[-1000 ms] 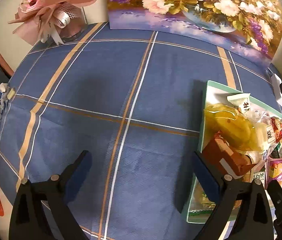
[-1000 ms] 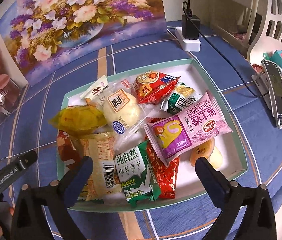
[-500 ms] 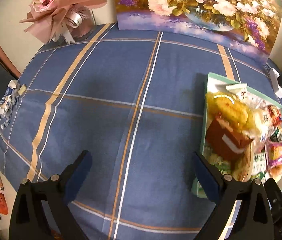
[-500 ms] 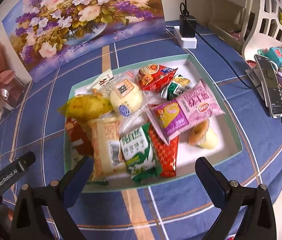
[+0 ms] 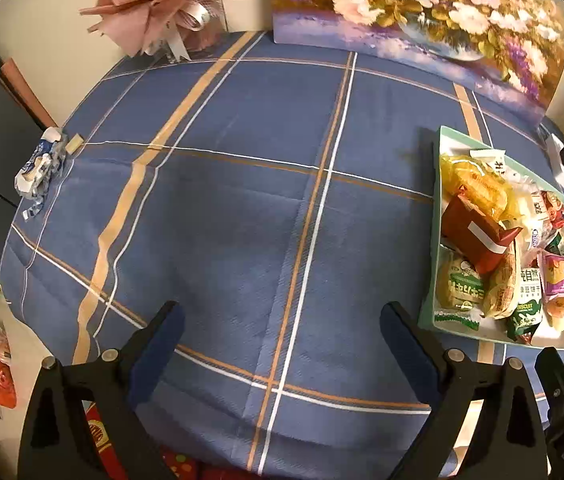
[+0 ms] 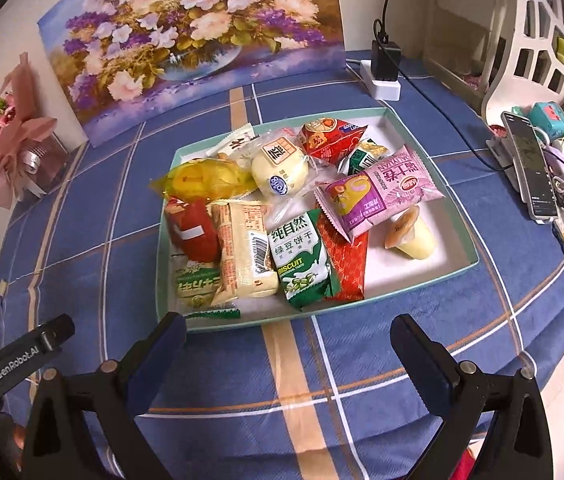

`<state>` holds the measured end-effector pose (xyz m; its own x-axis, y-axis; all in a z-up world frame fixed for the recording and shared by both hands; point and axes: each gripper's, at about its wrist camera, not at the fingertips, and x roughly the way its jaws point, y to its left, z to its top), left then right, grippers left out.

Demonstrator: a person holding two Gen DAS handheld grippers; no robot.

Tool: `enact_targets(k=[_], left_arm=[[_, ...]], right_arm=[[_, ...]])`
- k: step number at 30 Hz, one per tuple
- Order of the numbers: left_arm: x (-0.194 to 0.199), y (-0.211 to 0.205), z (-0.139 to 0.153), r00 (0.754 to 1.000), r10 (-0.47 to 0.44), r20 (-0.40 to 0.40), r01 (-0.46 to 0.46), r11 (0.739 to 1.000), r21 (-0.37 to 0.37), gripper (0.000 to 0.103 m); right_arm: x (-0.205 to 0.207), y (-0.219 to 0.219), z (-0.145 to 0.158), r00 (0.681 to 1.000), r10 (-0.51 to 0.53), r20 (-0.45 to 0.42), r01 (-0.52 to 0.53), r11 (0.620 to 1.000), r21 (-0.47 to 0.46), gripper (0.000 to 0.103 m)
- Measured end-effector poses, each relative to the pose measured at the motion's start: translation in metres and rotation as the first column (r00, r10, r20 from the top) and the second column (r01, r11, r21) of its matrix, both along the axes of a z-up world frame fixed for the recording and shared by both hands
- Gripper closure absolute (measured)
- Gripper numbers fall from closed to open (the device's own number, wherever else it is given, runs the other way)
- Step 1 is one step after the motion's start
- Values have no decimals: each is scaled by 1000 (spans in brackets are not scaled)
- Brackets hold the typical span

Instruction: Organize snacks

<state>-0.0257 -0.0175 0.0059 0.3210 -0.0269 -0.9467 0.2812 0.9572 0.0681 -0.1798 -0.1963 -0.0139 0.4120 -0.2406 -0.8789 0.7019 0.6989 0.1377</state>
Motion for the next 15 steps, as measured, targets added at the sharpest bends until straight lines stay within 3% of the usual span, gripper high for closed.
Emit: enact_targets(k=[15], left_arm=[[-17, 16, 5, 1000, -23, 19, 23, 1000, -15, 5]], right_arm=[[-7, 18, 2, 1000, 17, -12, -17, 1000, -9, 0]])
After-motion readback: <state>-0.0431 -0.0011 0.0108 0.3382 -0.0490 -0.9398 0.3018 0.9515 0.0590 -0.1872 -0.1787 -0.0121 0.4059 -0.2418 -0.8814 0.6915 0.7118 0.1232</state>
